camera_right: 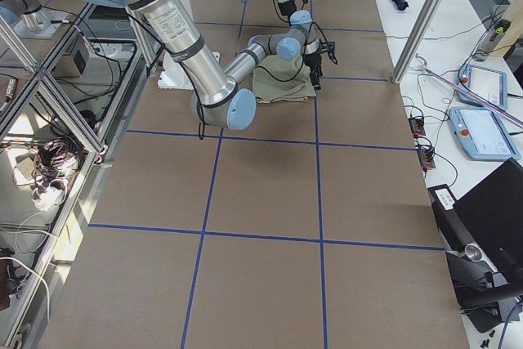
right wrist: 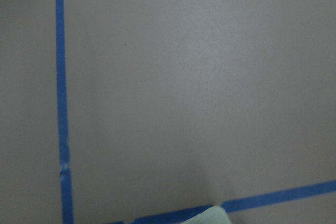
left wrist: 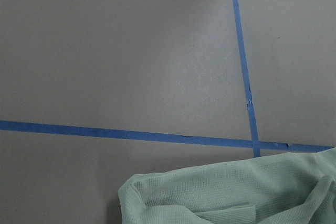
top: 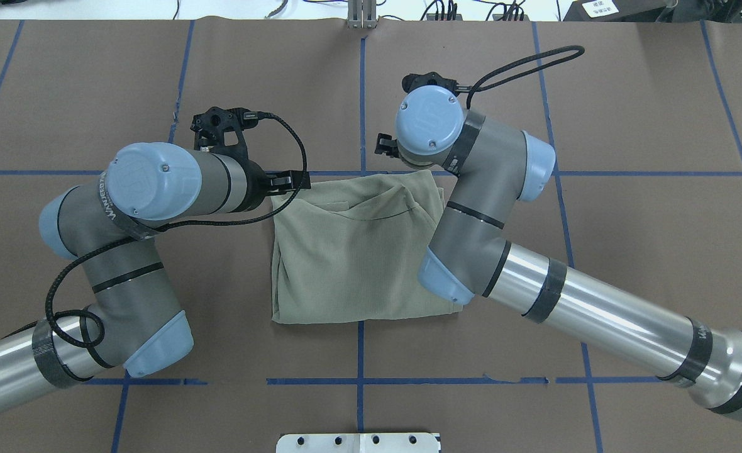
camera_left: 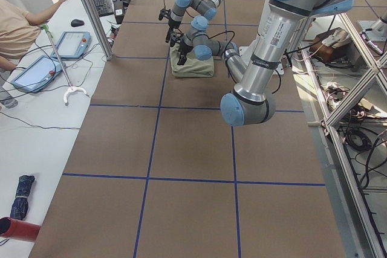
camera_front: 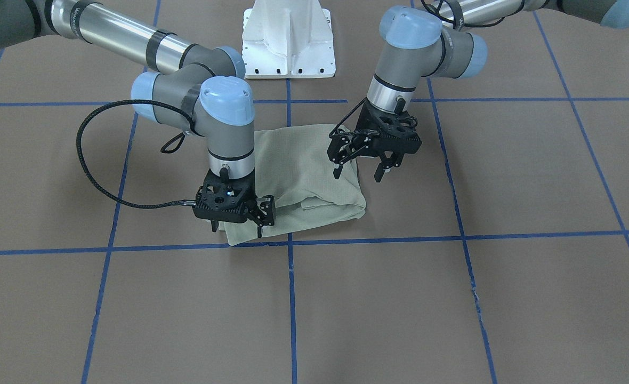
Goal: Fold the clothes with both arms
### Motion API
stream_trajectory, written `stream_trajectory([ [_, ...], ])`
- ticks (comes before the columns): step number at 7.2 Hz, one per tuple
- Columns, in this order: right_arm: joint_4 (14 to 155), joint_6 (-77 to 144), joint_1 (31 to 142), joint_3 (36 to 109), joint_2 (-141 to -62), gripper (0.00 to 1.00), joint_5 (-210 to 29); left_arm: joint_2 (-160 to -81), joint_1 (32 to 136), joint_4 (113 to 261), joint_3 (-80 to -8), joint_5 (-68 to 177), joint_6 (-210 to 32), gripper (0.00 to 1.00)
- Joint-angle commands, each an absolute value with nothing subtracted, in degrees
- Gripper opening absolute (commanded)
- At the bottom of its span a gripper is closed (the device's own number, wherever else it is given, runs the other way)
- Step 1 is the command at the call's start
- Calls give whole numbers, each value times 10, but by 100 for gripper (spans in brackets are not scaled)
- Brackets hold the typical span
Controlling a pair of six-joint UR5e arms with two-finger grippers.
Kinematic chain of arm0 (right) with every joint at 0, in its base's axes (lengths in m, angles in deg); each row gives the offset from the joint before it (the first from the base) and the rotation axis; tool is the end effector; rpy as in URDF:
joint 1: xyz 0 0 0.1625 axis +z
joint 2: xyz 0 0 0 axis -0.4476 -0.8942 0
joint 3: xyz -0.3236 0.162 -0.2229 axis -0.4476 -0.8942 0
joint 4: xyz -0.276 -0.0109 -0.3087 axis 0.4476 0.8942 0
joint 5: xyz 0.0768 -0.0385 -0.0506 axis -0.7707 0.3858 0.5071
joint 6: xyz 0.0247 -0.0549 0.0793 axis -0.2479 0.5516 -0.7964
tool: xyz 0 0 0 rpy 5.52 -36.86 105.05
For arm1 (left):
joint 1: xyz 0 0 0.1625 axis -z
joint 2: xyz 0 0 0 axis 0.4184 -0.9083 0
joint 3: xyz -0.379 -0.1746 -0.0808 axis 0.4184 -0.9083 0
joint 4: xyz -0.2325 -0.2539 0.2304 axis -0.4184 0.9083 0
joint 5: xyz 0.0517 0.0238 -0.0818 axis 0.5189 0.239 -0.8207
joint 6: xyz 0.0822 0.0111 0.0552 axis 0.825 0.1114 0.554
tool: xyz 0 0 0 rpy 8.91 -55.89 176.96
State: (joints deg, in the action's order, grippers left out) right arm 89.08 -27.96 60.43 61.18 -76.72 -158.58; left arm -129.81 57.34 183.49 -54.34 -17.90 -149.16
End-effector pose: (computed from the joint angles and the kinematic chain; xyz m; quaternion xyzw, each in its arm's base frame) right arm -0.5553 -0.5307 0.2310 0.1420 -0.3547 0.1687 0.9086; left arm 0.4699 -0.4511 0.2388 0.1853 0.4875 -0.1120 0.8459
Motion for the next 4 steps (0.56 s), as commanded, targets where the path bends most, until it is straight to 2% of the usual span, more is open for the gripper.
stream_trajectory([
  [1,887,-357,557,610,-765,74,-1537,-1299,573,1835,-543,-179,-1493,100],
  [2,889,-359,546,607,-766,64,-1524,-1299,573,1835,-543,-179,-1493,100],
  [4,892,-346,552,607,-767,56,-1520,-1298,566,1835,-529,-178,-1496,100],
])
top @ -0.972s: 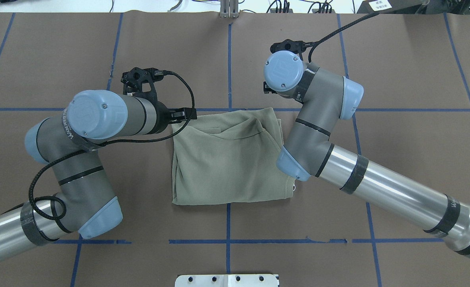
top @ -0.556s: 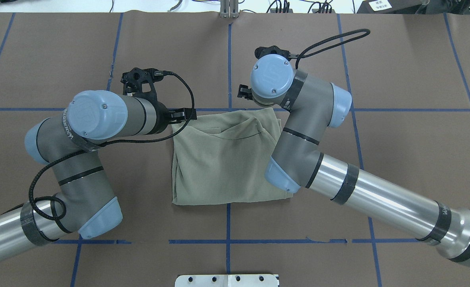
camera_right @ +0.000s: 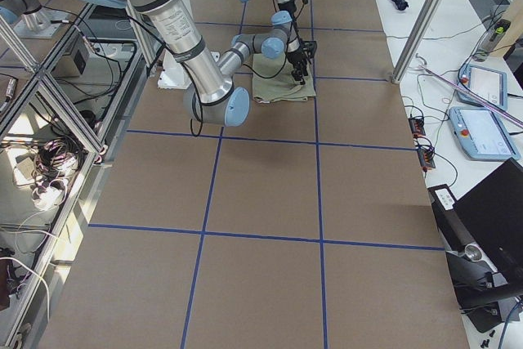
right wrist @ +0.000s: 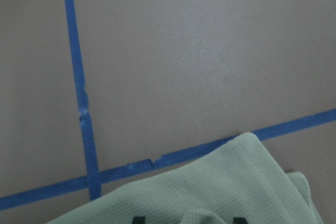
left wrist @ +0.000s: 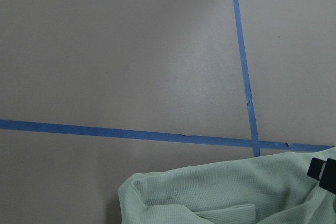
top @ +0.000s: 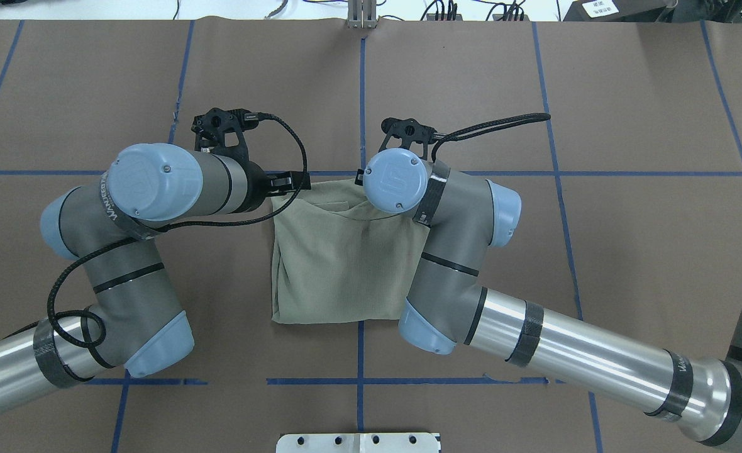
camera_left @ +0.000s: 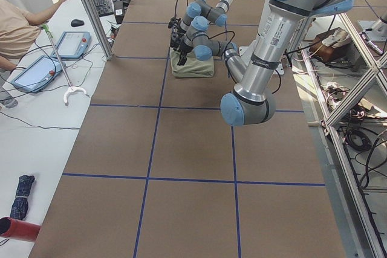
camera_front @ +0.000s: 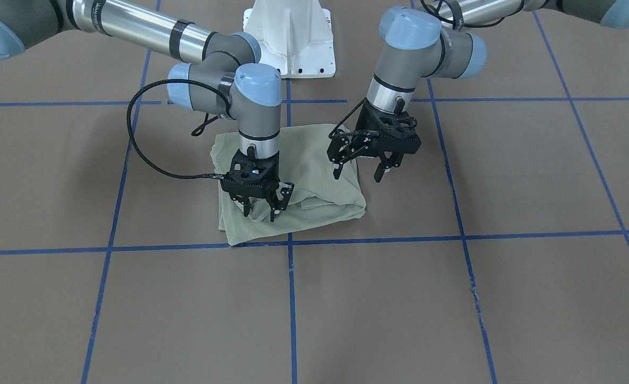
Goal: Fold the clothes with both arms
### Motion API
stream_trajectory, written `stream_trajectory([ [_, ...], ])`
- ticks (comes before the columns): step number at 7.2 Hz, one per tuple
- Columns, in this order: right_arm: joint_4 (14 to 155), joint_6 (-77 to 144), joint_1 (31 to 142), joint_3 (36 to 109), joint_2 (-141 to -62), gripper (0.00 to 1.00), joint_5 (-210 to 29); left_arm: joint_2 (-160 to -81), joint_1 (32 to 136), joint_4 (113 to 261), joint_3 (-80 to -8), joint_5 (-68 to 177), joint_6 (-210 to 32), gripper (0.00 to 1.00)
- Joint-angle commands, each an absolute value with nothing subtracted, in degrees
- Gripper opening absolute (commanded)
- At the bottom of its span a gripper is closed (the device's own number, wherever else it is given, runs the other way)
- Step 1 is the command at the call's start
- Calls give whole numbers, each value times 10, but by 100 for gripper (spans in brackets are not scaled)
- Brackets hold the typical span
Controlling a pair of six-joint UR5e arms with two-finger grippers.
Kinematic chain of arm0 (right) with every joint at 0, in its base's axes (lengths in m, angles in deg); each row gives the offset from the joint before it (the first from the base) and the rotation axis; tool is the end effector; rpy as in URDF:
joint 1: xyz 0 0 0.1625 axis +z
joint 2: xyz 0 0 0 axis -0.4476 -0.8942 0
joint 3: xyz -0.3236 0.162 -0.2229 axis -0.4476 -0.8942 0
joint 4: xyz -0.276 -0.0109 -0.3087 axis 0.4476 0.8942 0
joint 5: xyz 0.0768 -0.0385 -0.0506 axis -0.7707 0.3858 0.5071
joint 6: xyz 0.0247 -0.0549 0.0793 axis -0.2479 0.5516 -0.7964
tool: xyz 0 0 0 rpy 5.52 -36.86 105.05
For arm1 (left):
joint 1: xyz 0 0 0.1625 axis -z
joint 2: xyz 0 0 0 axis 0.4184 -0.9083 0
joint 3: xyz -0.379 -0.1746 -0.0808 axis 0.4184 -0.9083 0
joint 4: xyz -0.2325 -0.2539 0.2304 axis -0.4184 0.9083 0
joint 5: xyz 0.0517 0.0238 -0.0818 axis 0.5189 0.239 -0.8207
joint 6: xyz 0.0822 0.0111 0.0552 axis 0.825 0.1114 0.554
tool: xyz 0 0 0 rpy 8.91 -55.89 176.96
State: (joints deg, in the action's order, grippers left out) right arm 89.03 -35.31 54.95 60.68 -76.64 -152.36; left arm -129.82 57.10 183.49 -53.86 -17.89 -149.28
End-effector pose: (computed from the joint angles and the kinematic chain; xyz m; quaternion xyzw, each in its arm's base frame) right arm -0.6000 -0.4856 0.2336 0.1486 -0.3507 0.2038 0.9019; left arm 0.4739 -0.4505 0.2423 0.1823 0.4848 -0.1116 0.8481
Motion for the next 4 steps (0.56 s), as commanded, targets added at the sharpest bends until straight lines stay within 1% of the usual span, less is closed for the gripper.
stream_trajectory([
  [1,893,-334,556,607,-771,40,-1521,-1299,566,1835,-527,-178,-1500,100],
  [2,893,-334,557,607,-772,0,-1521,-1299,566,1835,-526,-178,-1500,100],
  [4,893,-338,559,606,-773,0,-1519,-1299,566,1835,-530,-178,-1500,100],
])
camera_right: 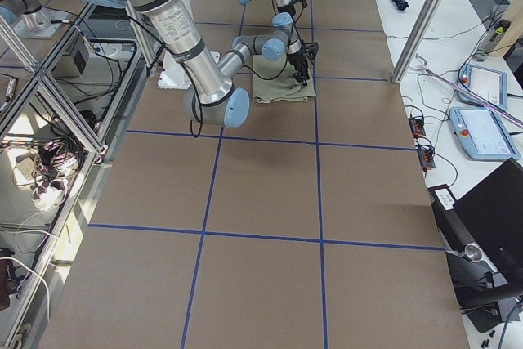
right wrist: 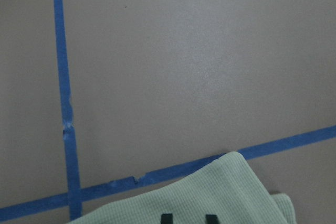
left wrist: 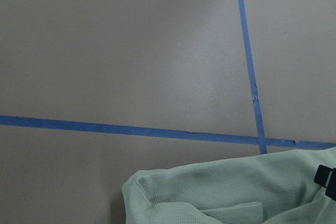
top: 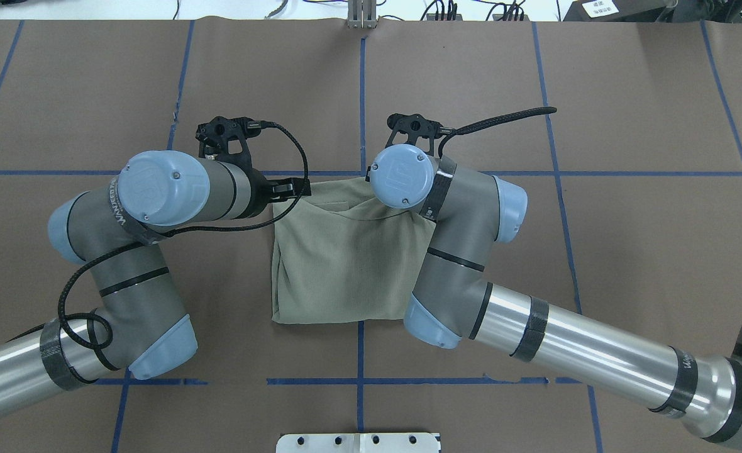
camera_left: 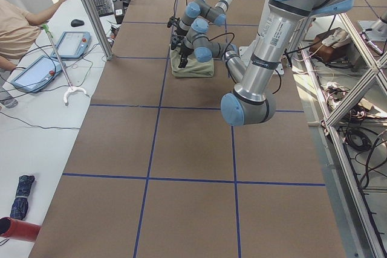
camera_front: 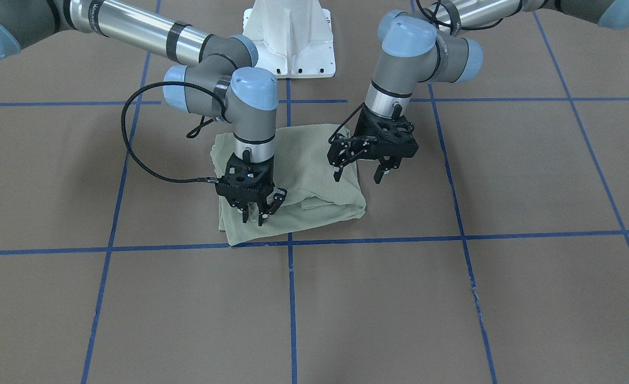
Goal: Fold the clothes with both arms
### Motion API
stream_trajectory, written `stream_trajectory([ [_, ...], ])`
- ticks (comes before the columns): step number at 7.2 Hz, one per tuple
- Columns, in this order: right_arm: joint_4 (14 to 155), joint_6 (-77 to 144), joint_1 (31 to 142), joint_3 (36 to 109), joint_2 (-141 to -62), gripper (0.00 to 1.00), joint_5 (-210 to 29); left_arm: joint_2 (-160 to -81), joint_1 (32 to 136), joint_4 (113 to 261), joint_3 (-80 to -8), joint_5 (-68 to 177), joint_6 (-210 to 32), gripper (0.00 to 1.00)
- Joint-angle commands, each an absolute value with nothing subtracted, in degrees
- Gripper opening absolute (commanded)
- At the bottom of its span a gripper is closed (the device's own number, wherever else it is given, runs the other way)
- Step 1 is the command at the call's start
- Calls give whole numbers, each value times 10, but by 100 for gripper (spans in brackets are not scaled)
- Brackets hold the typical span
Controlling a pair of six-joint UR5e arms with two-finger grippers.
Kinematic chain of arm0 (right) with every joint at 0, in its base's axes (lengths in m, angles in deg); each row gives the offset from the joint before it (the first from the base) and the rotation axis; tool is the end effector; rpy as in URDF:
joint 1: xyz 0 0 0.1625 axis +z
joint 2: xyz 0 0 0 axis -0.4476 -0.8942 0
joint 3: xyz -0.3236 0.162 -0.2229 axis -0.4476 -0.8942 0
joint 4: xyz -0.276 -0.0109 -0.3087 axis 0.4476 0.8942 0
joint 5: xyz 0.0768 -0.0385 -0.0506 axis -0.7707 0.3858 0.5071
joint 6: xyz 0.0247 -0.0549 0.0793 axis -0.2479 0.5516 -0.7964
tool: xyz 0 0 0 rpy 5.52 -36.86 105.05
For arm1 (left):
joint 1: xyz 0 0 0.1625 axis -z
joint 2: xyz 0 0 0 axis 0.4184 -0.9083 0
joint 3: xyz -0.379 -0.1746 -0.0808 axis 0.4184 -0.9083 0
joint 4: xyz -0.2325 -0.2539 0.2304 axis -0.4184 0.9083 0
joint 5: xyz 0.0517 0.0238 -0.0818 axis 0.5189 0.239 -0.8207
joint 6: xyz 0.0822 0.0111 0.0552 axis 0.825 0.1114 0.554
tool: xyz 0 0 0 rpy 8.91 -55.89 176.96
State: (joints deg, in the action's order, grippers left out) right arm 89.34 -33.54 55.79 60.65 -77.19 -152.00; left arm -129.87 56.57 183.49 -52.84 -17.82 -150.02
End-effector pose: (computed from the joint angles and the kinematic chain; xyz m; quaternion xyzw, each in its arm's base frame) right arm -0.5919 -0.4945 0.2418 0.1572 -0.3394 0.1978 0.9061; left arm 0.4824 -0.4490 0.2496 0.1744 0.4800 -0.1144 0.8521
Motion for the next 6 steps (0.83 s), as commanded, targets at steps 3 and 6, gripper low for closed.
stream_trajectory([
  [3,900,-333,581,606,-775,0,-1519,-1299,566,1835,-526,-177,-1499,100],
  [6,924,-311,592,606,-774,31,-1515,-1300,566,1835,-506,-176,-1497,100],
])
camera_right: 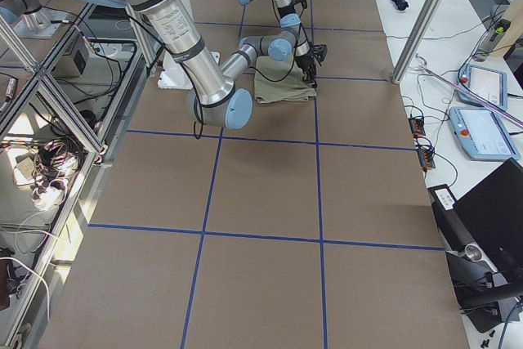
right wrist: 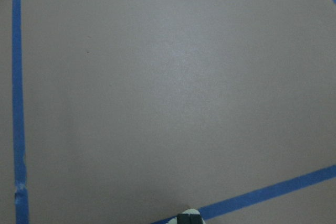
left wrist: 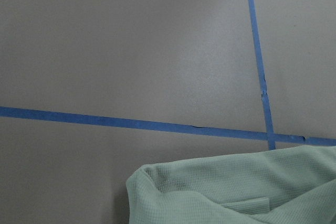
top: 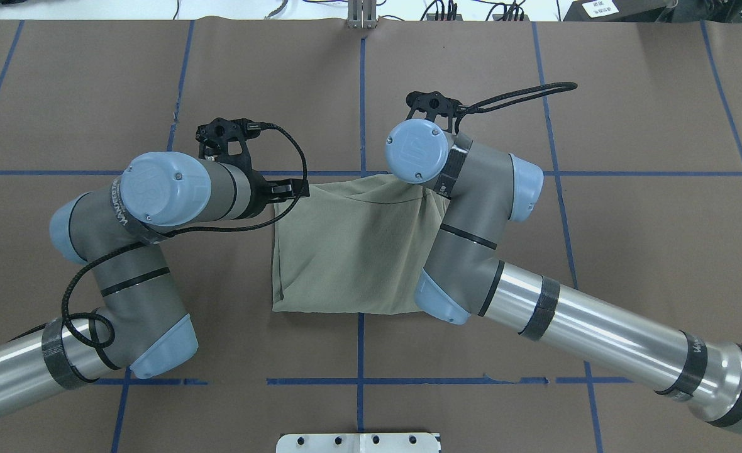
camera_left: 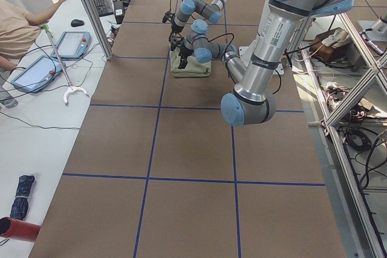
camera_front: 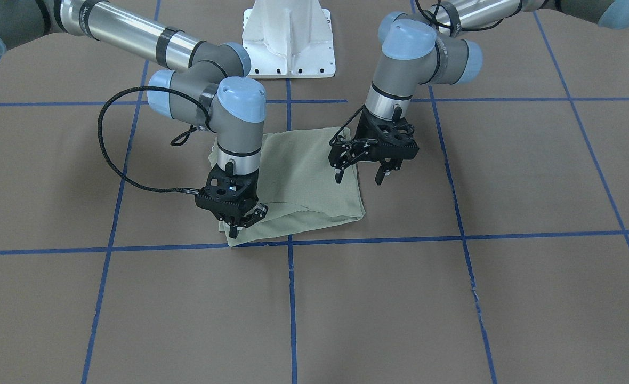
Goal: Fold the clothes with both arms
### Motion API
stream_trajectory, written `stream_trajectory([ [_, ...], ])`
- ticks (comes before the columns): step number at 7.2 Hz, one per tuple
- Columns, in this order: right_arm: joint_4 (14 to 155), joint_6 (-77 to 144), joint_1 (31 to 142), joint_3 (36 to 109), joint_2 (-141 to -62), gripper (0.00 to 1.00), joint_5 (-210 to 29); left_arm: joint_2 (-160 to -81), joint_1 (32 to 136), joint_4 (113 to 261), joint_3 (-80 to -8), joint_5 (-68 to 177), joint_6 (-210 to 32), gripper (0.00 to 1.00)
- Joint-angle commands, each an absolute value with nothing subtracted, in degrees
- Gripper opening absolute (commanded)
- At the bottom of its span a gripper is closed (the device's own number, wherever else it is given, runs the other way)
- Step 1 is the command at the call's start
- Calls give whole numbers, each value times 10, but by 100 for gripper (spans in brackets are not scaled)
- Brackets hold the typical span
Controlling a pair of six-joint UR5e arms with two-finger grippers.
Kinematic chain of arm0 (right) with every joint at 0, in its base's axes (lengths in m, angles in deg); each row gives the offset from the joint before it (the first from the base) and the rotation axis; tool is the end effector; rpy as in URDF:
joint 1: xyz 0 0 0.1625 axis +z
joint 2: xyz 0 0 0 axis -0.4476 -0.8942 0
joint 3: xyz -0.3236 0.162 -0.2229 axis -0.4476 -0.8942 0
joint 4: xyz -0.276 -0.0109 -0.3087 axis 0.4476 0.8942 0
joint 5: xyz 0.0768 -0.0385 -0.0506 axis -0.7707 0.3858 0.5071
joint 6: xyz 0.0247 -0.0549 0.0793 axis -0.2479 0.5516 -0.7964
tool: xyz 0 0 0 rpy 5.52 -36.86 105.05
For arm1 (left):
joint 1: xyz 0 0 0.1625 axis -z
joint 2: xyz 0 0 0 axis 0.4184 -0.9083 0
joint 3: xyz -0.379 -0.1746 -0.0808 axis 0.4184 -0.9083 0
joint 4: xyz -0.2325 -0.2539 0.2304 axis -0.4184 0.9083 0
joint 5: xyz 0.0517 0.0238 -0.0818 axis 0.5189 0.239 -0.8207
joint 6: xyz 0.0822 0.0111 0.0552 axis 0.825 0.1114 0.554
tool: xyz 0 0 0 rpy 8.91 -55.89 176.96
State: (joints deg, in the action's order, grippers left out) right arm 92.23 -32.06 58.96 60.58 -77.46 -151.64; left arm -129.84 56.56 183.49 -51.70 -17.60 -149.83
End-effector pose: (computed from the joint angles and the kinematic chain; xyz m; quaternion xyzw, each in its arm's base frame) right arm -0.5629 -0.5268 0.2530 0.1650 -0.3068 0.2131 0.9128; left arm 0.4870 -0.4521 0.2588 0.1731 0.4711 -0.1149 0.8573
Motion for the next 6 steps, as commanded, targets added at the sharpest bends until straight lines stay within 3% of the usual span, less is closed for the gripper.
stream_trajectory([
  [1,924,-287,592,608,-768,99,-1516,-1300,564,1835,-493,-175,-1496,100],
  [6,927,-174,675,655,-775,100,-1675,-1323,560,1903,-407,-173,-1517,100],
])
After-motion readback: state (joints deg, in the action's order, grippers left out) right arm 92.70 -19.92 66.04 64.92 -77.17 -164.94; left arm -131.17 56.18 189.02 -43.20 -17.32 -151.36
